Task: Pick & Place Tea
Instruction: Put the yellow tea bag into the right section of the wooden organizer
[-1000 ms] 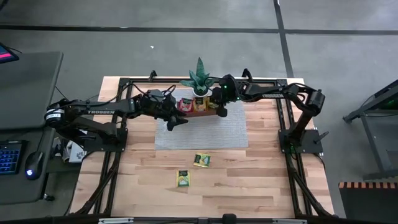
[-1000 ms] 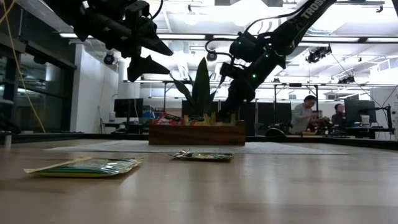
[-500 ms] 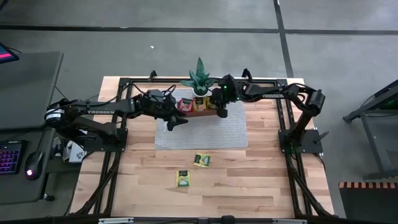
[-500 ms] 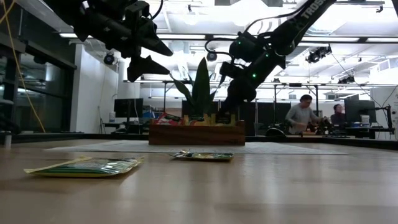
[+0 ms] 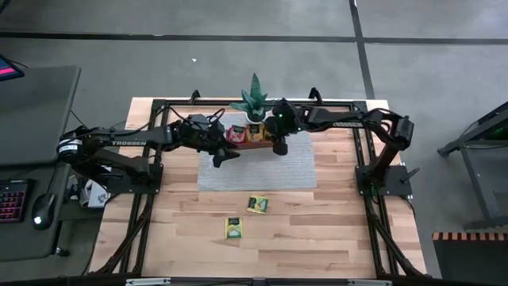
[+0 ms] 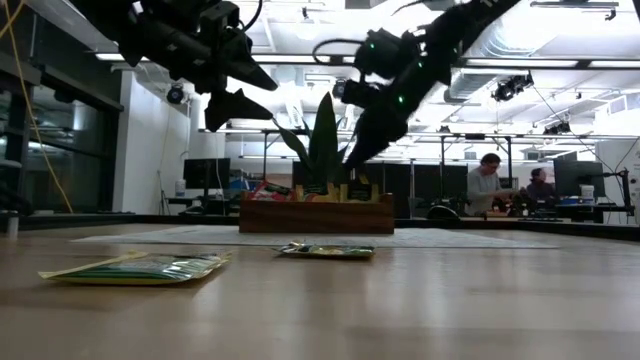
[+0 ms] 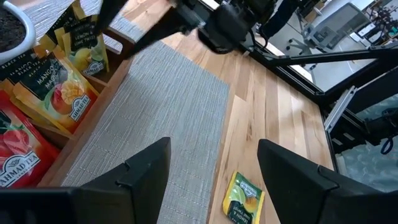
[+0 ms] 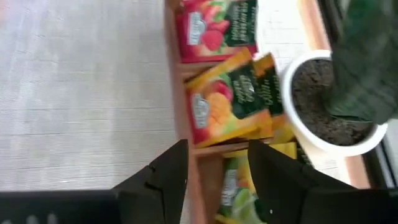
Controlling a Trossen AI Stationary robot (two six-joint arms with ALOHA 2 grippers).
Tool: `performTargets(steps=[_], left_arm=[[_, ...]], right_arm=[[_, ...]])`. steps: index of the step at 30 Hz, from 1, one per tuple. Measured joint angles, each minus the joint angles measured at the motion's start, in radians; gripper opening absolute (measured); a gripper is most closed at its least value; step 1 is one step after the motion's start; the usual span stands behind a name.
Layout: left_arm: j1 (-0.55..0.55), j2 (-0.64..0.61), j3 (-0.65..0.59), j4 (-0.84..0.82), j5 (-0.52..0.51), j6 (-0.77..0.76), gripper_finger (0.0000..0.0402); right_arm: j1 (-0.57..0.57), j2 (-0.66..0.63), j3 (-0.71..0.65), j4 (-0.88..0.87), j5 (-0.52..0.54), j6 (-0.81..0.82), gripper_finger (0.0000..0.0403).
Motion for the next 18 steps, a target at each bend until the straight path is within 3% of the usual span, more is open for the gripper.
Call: performTargets(steps=[7,11,18], left_arm=[[0.000,-0.018,0.000,-0.054,0.030,0.013,0.0237],[0.000,-0.049,0.002,-0.154,0.034,0.046,0.0237],[0.000,-0.084,0.001,-0.312,0.029,0.103,0.0237]], right_arm=[[0.069,0.000,0.132,-0.190,-0.019,0.111,0.0162],[0.124,0.000,0.193,-0.283,-0.084,0.137,0.0161],[0.248,0.000,0.221,-0.332,-0.133,0.293,0.0161]])
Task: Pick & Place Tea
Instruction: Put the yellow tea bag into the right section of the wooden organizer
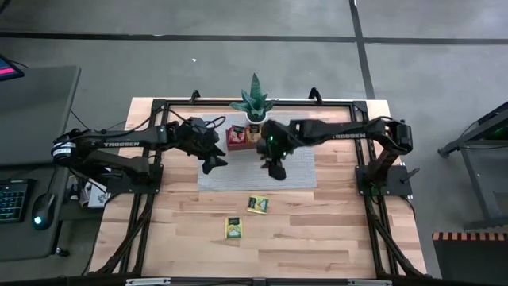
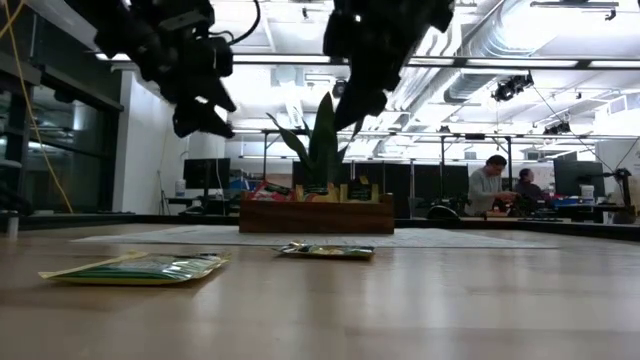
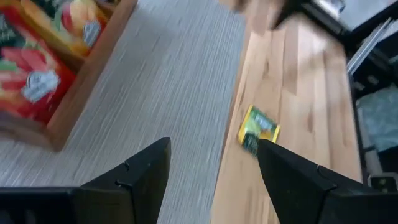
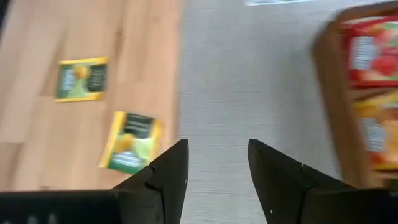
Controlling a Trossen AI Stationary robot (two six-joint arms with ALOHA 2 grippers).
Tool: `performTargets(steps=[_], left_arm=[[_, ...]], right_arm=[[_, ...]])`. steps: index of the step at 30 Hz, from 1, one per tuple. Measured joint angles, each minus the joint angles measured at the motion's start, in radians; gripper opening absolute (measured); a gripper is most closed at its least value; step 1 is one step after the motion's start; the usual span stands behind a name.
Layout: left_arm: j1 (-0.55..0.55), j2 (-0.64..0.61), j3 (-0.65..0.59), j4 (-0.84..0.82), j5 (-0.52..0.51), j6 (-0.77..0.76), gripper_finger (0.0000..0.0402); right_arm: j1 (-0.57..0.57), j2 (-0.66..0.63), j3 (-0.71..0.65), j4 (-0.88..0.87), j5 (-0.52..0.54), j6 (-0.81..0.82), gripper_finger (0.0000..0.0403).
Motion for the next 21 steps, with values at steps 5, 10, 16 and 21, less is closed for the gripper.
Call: performTargets(steps=[5,10,16,21], left_arm=[[0.000,0.000,-0.007,-0.038,0.036,0.050,0.0237],[-0.028,0.000,-0.049,-0.023,0.056,0.104,0.0237],[-0.112,0.000,-0.128,0.106,0.053,0.032,0.0237],[-0.204,0.000,-0.198,0.330,0.017,-0.090,0.0237]], right_arm=[[0.106,0.000,-0.026,0.016,0.053,0.089,0.0162],[0.197,0.000,-0.067,0.082,0.139,0.227,0.0161],[0.293,0.000,-0.134,0.211,0.253,0.401,0.0161],[0.356,0.000,-0.187,0.268,0.355,0.509,0.0162]])
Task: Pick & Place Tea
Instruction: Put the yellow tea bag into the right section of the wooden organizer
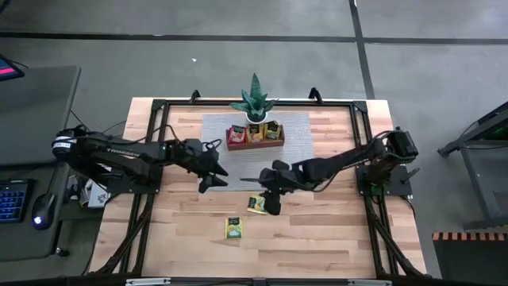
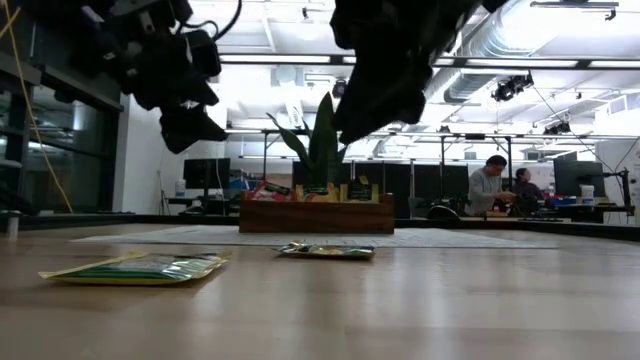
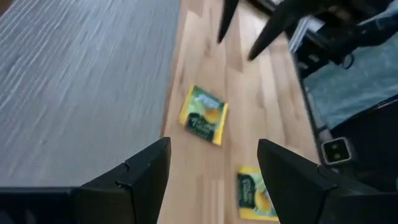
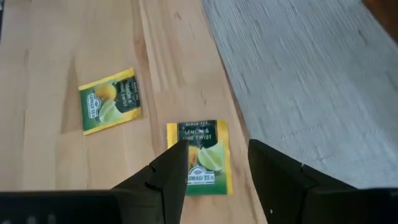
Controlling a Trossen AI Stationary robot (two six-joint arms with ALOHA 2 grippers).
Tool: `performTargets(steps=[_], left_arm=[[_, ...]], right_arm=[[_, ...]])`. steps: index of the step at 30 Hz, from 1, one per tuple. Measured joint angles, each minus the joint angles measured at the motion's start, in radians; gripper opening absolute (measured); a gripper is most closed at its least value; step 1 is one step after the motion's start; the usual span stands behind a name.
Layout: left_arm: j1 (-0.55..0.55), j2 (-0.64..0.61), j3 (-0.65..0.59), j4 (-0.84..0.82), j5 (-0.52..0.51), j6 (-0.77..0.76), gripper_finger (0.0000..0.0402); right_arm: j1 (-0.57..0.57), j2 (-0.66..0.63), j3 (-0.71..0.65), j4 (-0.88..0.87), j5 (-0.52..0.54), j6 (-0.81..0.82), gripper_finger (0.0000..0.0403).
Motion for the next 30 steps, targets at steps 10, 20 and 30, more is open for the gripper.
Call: performTargets(steps=[10,20,30], left_arm=[[-0.161,0.075,-0.025,0.095,-0.184,-0.160,0.0237],[-0.296,0.322,-0.024,0.382,-0.314,-0.408,0.0237],[-0.314,0.462,0.002,0.462,-0.328,-0.510,0.0237]], right_arm=[[0.083,0.060,-0.060,0.105,0.014,0.071,0.0162],[0.124,0.079,-0.129,0.170,0.053,0.078,0.0161],[0.130,0.079,-0.222,0.328,0.085,0.119,0.0162]])
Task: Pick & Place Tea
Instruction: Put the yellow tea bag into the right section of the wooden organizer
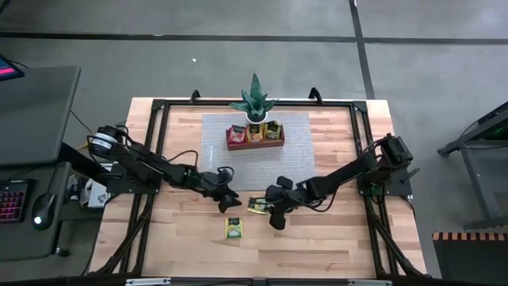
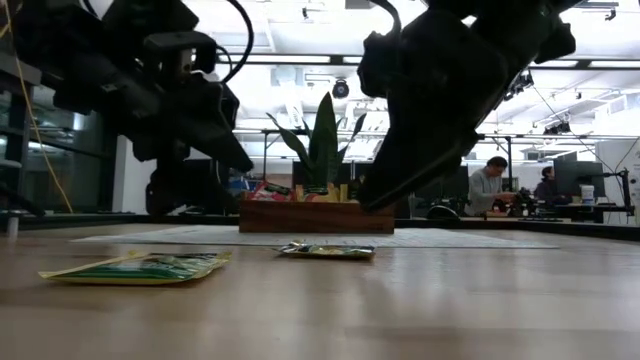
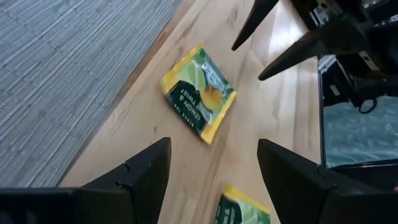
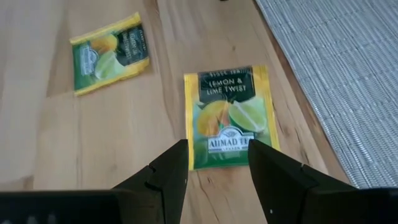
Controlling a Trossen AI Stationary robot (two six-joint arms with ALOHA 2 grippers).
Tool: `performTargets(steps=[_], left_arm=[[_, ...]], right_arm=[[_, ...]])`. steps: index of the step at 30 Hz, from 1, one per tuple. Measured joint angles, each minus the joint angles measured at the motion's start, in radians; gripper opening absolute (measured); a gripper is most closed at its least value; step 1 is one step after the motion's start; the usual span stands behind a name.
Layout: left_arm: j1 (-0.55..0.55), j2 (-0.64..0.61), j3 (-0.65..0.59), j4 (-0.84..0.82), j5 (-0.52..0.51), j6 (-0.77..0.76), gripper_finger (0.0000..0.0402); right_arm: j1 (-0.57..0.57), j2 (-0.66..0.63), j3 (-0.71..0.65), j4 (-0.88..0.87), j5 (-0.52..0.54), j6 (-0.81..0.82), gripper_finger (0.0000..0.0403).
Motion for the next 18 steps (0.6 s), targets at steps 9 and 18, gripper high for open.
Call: performTargets(steps=[9,18], left_arm=[[0.000,0.033,0.037,-0.002,-0.002,0.001,0.0237],[0.002,0.033,0.037,-0.015,-0.007,0.005,0.0237]], right_arm=[[0.000,0.035,-0.001,0.046,0.012,-0.073,0.0162],[-0.002,0.038,-0.001,0.046,0.013,-0.080,0.0200]])
